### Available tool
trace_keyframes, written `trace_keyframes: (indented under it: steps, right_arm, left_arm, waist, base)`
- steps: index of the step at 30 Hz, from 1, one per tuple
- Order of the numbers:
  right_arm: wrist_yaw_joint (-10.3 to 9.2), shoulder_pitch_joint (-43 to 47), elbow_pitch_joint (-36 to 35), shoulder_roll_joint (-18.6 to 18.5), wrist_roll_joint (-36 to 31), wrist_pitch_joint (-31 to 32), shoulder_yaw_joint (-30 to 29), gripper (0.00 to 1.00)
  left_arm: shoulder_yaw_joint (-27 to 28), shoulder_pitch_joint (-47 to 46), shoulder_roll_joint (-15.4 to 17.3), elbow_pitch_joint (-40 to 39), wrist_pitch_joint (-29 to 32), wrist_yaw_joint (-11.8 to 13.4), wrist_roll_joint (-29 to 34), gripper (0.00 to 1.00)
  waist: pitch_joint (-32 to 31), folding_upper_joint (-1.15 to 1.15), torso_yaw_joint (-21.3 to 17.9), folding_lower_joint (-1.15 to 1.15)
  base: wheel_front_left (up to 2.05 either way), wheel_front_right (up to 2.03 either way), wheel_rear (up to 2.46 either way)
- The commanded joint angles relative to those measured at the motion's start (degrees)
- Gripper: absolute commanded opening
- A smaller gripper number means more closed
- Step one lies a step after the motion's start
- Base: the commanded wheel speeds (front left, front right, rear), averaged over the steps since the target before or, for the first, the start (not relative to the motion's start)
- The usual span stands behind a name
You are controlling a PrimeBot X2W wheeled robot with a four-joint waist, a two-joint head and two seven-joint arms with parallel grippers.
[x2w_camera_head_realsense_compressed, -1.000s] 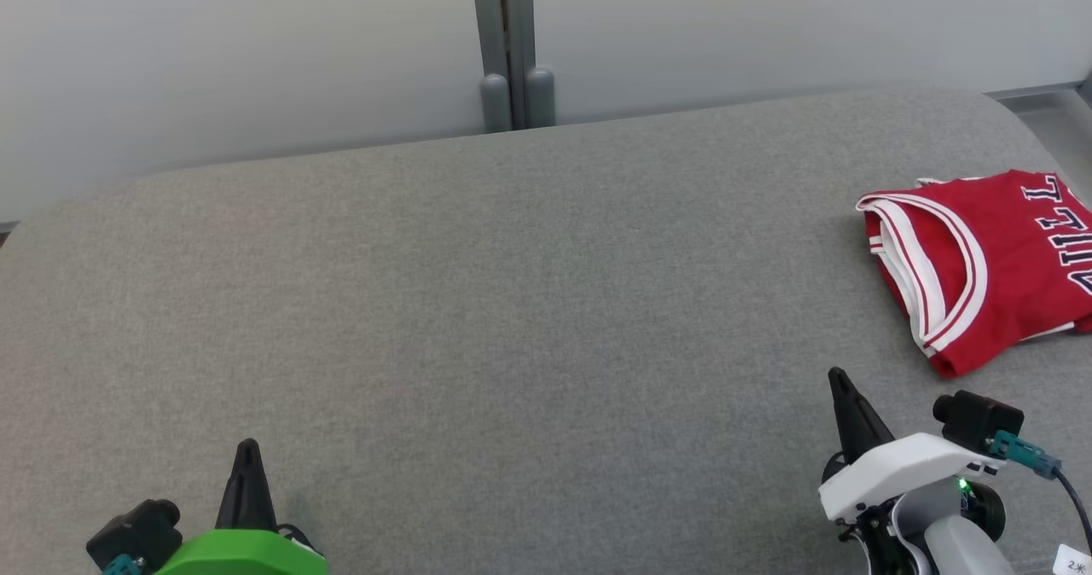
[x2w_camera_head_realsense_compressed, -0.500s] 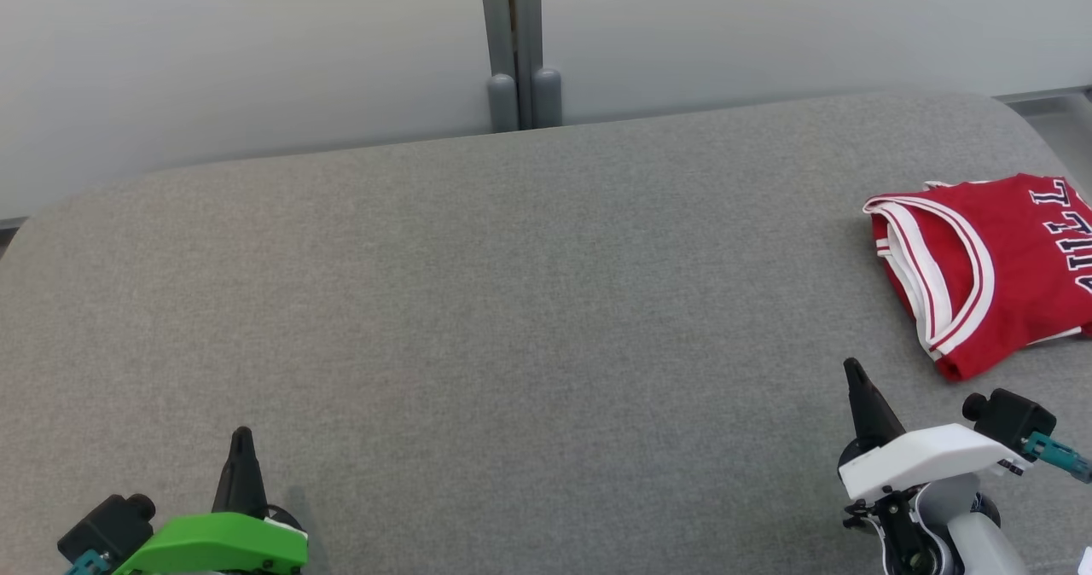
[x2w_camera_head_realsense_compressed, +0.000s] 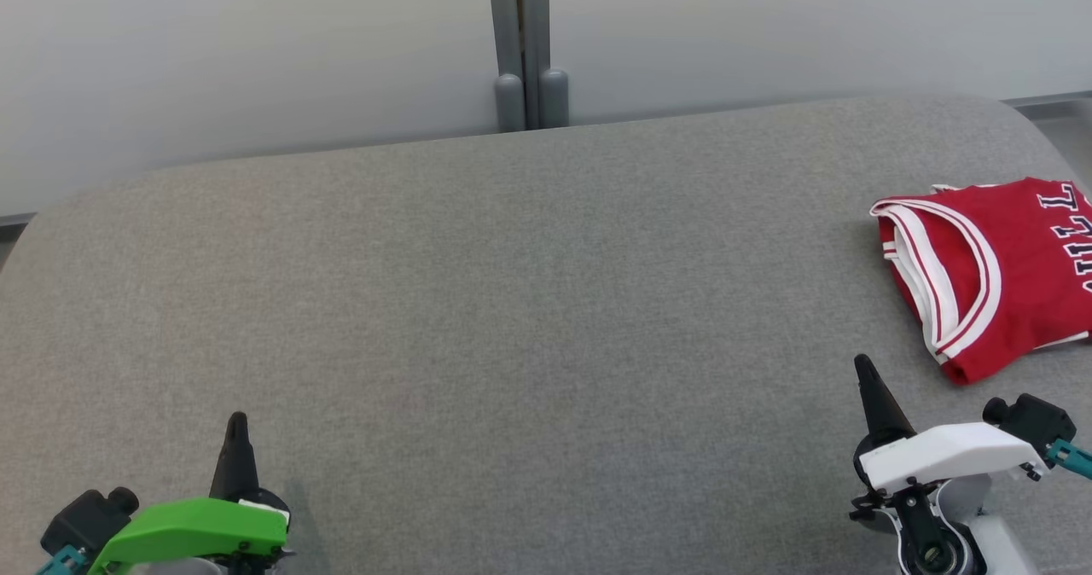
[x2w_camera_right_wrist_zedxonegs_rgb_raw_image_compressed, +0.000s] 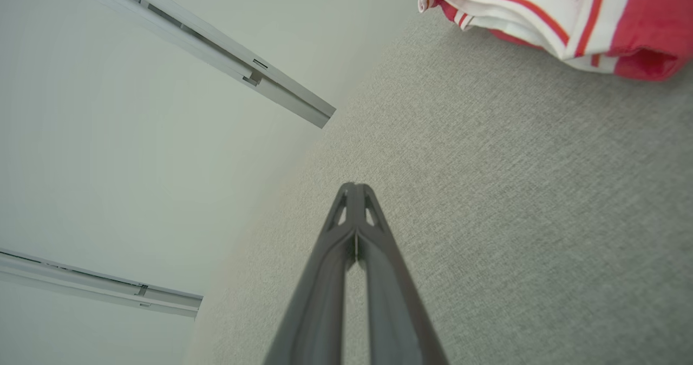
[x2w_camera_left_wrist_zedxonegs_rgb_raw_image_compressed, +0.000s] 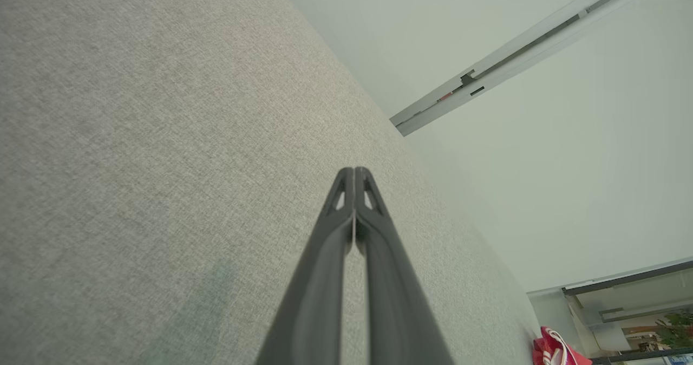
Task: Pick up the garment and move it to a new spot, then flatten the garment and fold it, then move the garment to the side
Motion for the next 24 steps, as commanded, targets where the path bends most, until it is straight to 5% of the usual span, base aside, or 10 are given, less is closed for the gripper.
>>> trace_keyframes:
  steps: [1,24]
  right_arm:
    - [-0.03,-0.1,-1.1,-0.3,1.7,0.5,-0.4,0.0]
    - [-0.03,0.9,-3.9,-0.4,15.1,4.0,-2.2,0.0]
  left_arm:
    - [0.3,-1.6,0.4,-0.9,0.4,-0.5,-1.8,0.0]
    - [1.7,-3.2,0.5,-1.4,3.9,-1.3,-15.4,0.0]
  waist:
    - [0.0,0.0,0.1,0.0]
    - [-0.1,0.0,1.0,0.0]
  base:
    - [0.0,0.0,0.0]
    - [0.0,0.0,0.0]
